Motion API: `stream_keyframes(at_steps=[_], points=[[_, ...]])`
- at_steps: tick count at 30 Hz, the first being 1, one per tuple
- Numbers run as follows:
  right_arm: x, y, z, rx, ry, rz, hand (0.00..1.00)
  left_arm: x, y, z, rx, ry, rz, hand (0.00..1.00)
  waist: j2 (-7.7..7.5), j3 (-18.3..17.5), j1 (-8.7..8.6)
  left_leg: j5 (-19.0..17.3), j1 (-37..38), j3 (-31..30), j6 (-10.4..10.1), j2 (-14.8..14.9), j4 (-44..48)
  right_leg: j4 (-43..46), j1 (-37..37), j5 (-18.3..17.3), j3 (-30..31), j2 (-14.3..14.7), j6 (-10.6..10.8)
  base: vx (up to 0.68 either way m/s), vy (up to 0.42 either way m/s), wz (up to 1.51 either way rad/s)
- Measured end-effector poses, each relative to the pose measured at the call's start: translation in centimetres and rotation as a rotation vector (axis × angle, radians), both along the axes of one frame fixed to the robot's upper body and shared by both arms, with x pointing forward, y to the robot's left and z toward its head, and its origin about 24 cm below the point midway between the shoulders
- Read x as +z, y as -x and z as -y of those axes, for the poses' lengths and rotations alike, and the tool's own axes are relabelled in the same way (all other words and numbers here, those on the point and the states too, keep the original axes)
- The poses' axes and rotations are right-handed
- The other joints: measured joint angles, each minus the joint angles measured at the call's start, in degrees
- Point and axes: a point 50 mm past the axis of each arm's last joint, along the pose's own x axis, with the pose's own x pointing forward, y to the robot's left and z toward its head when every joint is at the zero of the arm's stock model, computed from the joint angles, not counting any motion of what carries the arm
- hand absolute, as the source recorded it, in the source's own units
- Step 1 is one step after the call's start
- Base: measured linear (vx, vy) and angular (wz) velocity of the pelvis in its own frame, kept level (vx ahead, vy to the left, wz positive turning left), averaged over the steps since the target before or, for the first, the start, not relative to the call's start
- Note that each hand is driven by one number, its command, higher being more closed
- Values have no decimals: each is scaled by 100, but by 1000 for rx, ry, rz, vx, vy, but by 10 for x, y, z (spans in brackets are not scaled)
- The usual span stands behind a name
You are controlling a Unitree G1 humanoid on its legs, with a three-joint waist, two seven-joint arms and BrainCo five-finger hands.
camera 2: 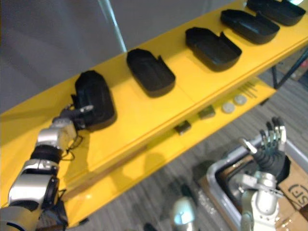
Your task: Walk over and take plastic housings, then place them on the shelf
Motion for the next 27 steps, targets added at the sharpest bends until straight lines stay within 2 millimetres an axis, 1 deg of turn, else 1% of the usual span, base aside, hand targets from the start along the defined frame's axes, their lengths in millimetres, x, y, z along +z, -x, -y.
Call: stream_keyframes(at_steps=[2,7,10,12,14,15,16,17,18,19,21,22,23,24,25,26,27], points=[[0,0,0,-1,-2,0,0,2,0,-1,27,-10,2,0,-6,4,-23,0,-17,-14,0,2,3,0,-4,0,-7,-2,0,-1,-7,2],[-1,-3,-8,24,-10,9,0,7,3,-9,184,-49,27,0,-43,26,-85,0,-24,-16,0,4,10,-1,-11,3,-8,-2,0,0,0,0],[5,-3,-9,26,7,62,0,18,4,-19,252,-36,87,0,-52,32,-72,0,-28,-17,0,4,9,-1,-15,3,-11,-2,-1,0,0,0],[12,-4,-9,29,28,107,0,34,4,-29,298,-2,165,0,-52,32,-34,1,-27,-19,0,3,8,-2,-15,3,-14,-3,-1,0,0,0],[22,-6,-8,36,61,175,0,68,5,-45,332,0,303,0,-51,32,70,2,-26,-42,2,3,7,-6,-7,3,-30,-6,-1,12,-3,3],[26,-7,-8,40,68,195,0,77,6,-49,338,5,344,0,-51,32,76,3,-24,-71,2,3,8,-14,5,3,-47,-11,-1,27,-9,14],[32,-10,-9,48,83,238,0,94,10,-58,339,-17,417,0,-49,30,87,4,-23,-130,4,3,9,-27,30,3,-107,-27,-1,24,-10,19],[39,-11,-10,55,98,281,0,110,14,-65,330,-23,490,0,-46,28,130,7,-27,-161,5,4,9,-43,50,4,-149,-37,-3,21,-10,17],[42,-12,-10,59,106,297,0,116,15,-67,323,-24,520,0,-42,27,166,7,-23,-176,5,6,10,-61,75,5,-165,-39,-4,17,-11,18],[46,-13,-10,66,119,319,0,124,16,-66,297,-17,571,0,-18,12,242,8,-4,-244,6,14,9,-114,161,7,-232,-51,-5,22,-11,28],[52,-18,-13,88,127,349,0,132,18,-67,259,-1,634,0,9,-4,352,12,57,-334,10,19,0,-201,315,7,-335,-76,-5,23,-6,24],[56,-22,-18,118,134,366,0,136,22,-67,229,6,676,0,47,-28,426,12,69,-383,10,15,-6,-256,383,27,-392,-86,-1,48,-14,55],[67,-33,-32,217,170,397,0,142,46,-70,149,-22,808,0,216,-172,690,26,68,-654,32,-3,-22,-481,645,64,-723,-139,16,60,-18,71],[71,-37,-33,242,190,399,0,138,51,-72,147,-38,819,0,278,-220,714,26,65,-763,32,-9,-25,-548,740,75,-825,-162,13,71,-19,86],[73,-39,-33,251,203,390,0,135,53,-72,140,-43,821,0,319,-251,777,33,82,-878,41,-13,-32,-597,848,77,-950,-182,15,32,-7,45],[74,-41,-34,260,209,385,0,135,54,-72,141,-46,827,0,339,-278,863,37,83,-913,45,-11,-34,-605,874,77,-977,-184,15,12,1,37],[78,-47,-39,285,211,399,0,132,64,-75,150,-50,854,0,360,-299,967,48,52,-972,62,-14,-30,-627,952,77,-1081,-235,16,-5,10,25]])
